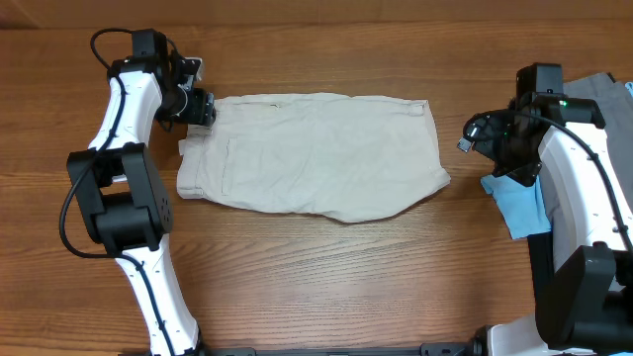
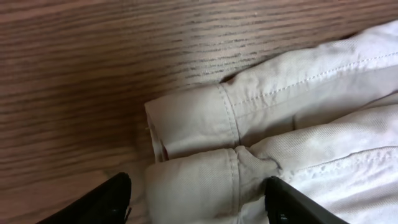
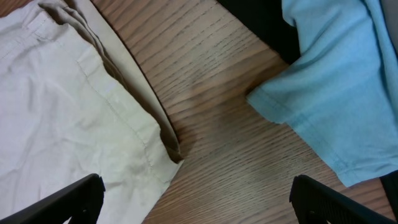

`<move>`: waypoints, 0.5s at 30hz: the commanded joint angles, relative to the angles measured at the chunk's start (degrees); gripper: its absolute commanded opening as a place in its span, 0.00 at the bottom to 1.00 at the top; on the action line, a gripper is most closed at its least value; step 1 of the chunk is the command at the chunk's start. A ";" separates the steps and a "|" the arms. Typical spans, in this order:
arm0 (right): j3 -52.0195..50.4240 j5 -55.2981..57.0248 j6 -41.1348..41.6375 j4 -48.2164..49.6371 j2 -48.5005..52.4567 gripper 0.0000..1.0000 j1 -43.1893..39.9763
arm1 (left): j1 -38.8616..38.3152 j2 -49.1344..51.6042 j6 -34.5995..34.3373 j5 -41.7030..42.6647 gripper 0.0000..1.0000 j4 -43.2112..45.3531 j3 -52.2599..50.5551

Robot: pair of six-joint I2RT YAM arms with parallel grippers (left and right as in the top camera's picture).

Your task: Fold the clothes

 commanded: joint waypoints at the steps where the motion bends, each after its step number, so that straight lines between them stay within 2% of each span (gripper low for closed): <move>1: 0.28 -0.24 -0.17 0.28 -0.33 1.00 -0.07 | -0.17 0.42 -0.61 0.96 0.73 0.61 -0.57; 13: 0.28 -0.24 -0.20 0.28 -0.33 1.00 -0.07 | -0.17 1.36 -0.59 1.11 0.67 1.88 -1.16; 15: 0.28 -0.24 -0.20 0.28 -0.33 1.00 -0.07 | -0.17 1.36 -0.59 1.11 0.64 1.90 -1.16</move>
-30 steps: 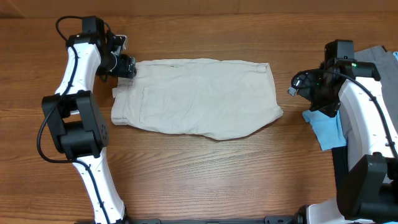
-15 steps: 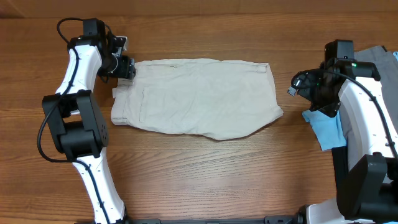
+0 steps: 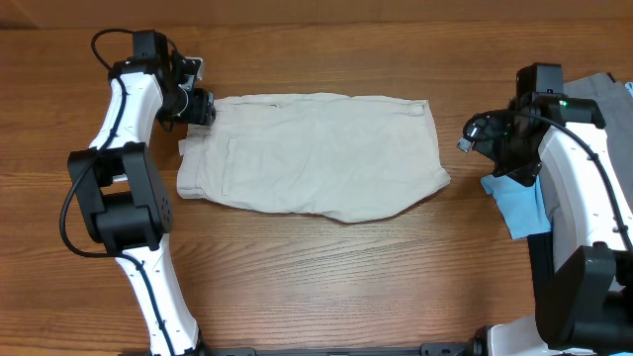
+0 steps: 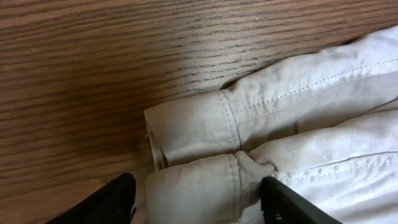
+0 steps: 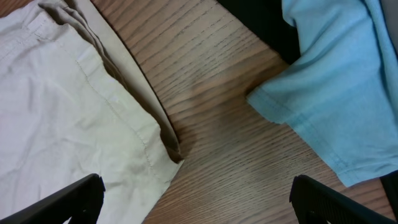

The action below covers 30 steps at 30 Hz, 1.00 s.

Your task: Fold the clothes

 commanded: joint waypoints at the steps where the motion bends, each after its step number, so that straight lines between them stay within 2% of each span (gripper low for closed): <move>1: 0.28 -0.24 -0.17 0.24 -0.33 1.00 -0.07 | -0.17 1.14 -0.57 0.87 0.61 0.28 -0.50; 4: 0.28 -0.26 -0.17 0.24 -0.33 1.00 -0.07 | -0.17 1.14 -0.57 0.92 0.54 0.28 -0.50; 6: 0.28 -0.24 -0.17 0.24 -0.33 1.00 -0.07 | -0.17 1.14 -0.44 0.90 0.60 0.42 -0.50; 12: 0.28 -0.26 -0.17 0.24 -0.33 1.00 -0.07 | -0.17 1.14 1.01 0.96 0.55 0.74 -0.52; 15: 0.28 -0.24 -0.20 0.24 -0.33 1.00 -0.07 | -0.17 1.14 0.92 2.64 0.37 0.68 -0.50; 18: 0.28 -0.26 -0.20 0.22 -0.33 1.00 -0.07 | -0.17 0.74 0.94 5.53 0.26 0.61 -0.39; 20: 0.28 -0.26 -0.20 0.24 -0.33 1.00 -0.07 | -0.17 -0.46 0.92 6.43 0.15 -0.66 0.76; 25: 0.28 -0.24 -0.20 0.24 -0.33 1.00 -0.07 | -0.24 -3.54 0.20 6.43 0.12 -3.61 1.70; 30: 0.28 -0.24 -0.20 0.24 -0.33 1.00 -0.07 | -1.27 -4.35 -4.74 6.43 0.05 -9.53 1.70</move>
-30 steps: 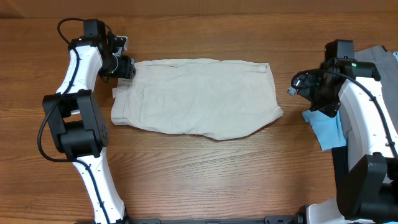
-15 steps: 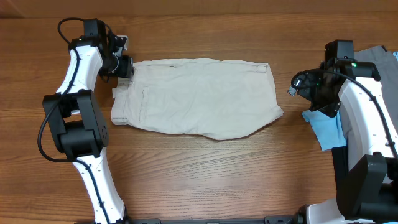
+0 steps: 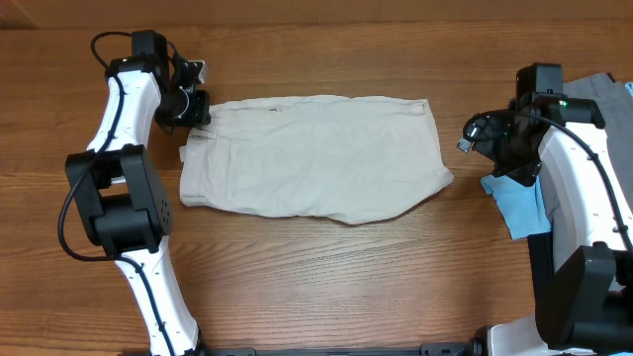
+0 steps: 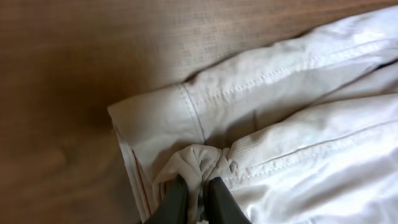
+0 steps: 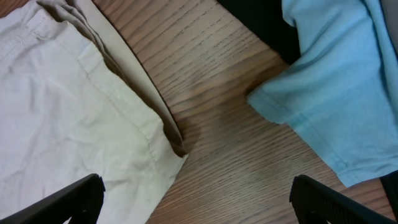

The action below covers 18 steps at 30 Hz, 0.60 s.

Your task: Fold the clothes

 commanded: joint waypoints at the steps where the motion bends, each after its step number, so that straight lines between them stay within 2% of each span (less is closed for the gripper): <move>1: 0.28 -0.26 -0.20 0.26 -0.33 1.00 -0.04 | -1.60 -2.91 -3.28 1.84 0.04 -3.45 1.14; 12: 0.28 -0.24 -0.20 0.28 -0.33 1.00 -0.04 | -6.45 -5.38 -4.17 0.74 0.04 -3.98 1.14; 18: 0.28 -0.24 -0.20 0.28 -0.33 1.00 -0.04 | -9.20 -5.35 -6.32 -6.82 0.04 -6.40 1.14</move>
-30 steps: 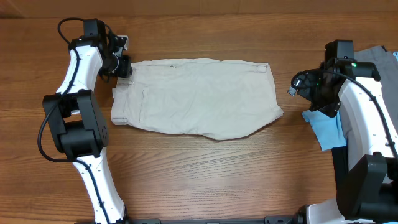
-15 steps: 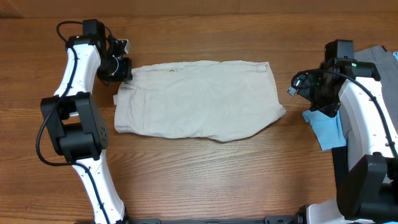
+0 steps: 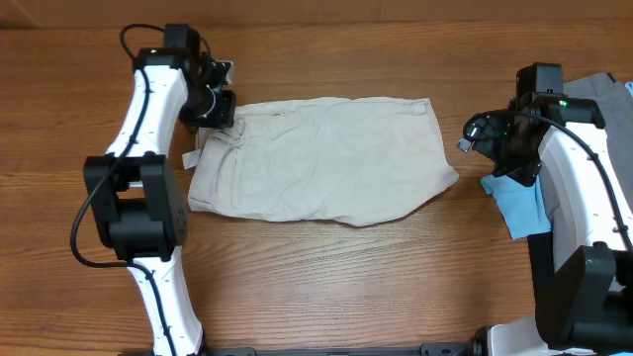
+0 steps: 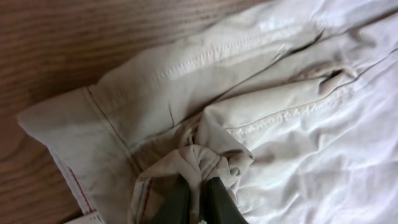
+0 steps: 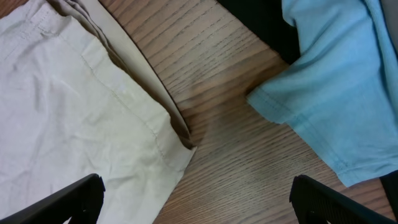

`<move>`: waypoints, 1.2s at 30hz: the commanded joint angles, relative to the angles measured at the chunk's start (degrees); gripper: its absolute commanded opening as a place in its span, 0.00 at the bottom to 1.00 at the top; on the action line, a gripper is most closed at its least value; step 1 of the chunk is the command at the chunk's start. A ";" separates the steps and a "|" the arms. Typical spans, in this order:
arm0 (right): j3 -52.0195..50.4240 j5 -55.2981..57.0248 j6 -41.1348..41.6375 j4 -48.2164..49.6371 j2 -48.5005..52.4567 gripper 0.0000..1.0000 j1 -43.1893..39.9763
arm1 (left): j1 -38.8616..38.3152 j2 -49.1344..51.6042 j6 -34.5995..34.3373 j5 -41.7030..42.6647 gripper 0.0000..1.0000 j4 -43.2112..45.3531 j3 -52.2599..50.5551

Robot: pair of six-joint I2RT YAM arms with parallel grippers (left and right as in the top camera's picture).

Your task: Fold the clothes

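Observation:
Beige shorts (image 3: 326,158) lie flat across the middle of the wooden table. My left gripper (image 3: 220,109) is shut on the waistband at their upper left corner; in the left wrist view the cloth (image 4: 205,165) bunches between the closed fingers (image 4: 199,202). My right gripper (image 3: 477,132) hangs open just right of the shorts' right edge, over bare wood. In the right wrist view its fingertips (image 5: 74,196) straddle the hem corner (image 5: 180,140), holding nothing.
A light blue garment (image 3: 519,208) lies at the right beside my right arm, seen also in the right wrist view (image 5: 336,81). A grey cloth (image 3: 598,87) sits at the far right edge. Bare wood spans the front of the table (image 3: 346,287).
My left gripper, still shut on the waistband, has moved right, dragging the shorts' upper left corner inward and shifting the whole garment slightly right. The right arm has not moved.
My left gripper stood open over the waistband corner at the shorts' upper left, then lower around it, then shut on a pinch of the cloth. Now it has carried that corner to the right. My right gripper stayed open beside the right hem throughout.

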 commanded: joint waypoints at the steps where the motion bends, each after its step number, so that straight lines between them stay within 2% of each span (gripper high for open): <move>1: 0.28 -0.26 -0.20 0.28 -0.33 1.00 -0.04 | -1.73 -1.95 -2.99 -4.17 0.04 -0.87 1.01; 8: 0.28 -0.26 -0.17 0.26 -0.33 1.00 -0.04 | -1.75 -1.95 -7.87 -4.31 0.04 -2.38 1.01; 15: 0.28 -0.26 -0.20 0.61 -0.33 1.00 -0.04 | -1.77 -1.95 -7.78 -4.33 0.04 -2.27 1.01; 18: 0.28 -0.13 -0.17 7.13 -0.33 1.00 -0.04 | -1.73 -1.95 -7.48 -4.39 0.04 -2.08 1.01; 21: 0.28 -1.27 -0.22 6.32 -0.33 1.00 -0.04 | -1.73 -1.95 -7.17 -7.72 0.04 -2.21 1.01; 22: 0.28 -2.32 -1.38 5.62 -0.33 1.00 -0.04 | -1.73 -1.95 -7.19 -8.81 0.04 -3.04 1.01; 23: 0.28 -4.81 -6.56 4.39 -0.33 1.00 -0.04 | -1.73 -1.95 -7.32 -9.40 0.04 -4.79 1.01; 25: 0.28 -7.65 -10.12 2.58 -0.33 0.89 -0.04 | -1.73 -1.95 -9.20 -11.08 0.04 -6.86 1.01; 26: 0.28 -9.25 -10.38 2.27 -0.31 0.80 -0.04 | -1.70 -1.95 -10.03 -11.72 0.04 -7.15 0.98; 27: 0.28 -12.17 -10.60 2.10 -0.26 0.63 0.02 | -1.66 -1.95 -10.25 -11.76 0.04 -7.10 0.92; 30: 0.28 -17.11 -12.24 1.51 0.48 0.21 0.76 | -1.66 -1.95 -12.41 -11.65 0.05 -6.45 0.92; 31: 0.15 -17.29 -12.24 1.03 1.05 0.13 1.25 | -1.68 -1.90 -12.63 -11.65 0.05 -6.27 0.92; 33: -1.05 -17.31 -12.24 1.01 1.97 0.06 2.91 | -1.68 -1.84 -13.09 -11.63 0.05 -6.01 0.83; 36: -3.56 -17.22 -12.28 2.93 3.04 0.04 5.86 | -1.73 -1.79 -14.14 -11.61 0.05 -5.44 -0.04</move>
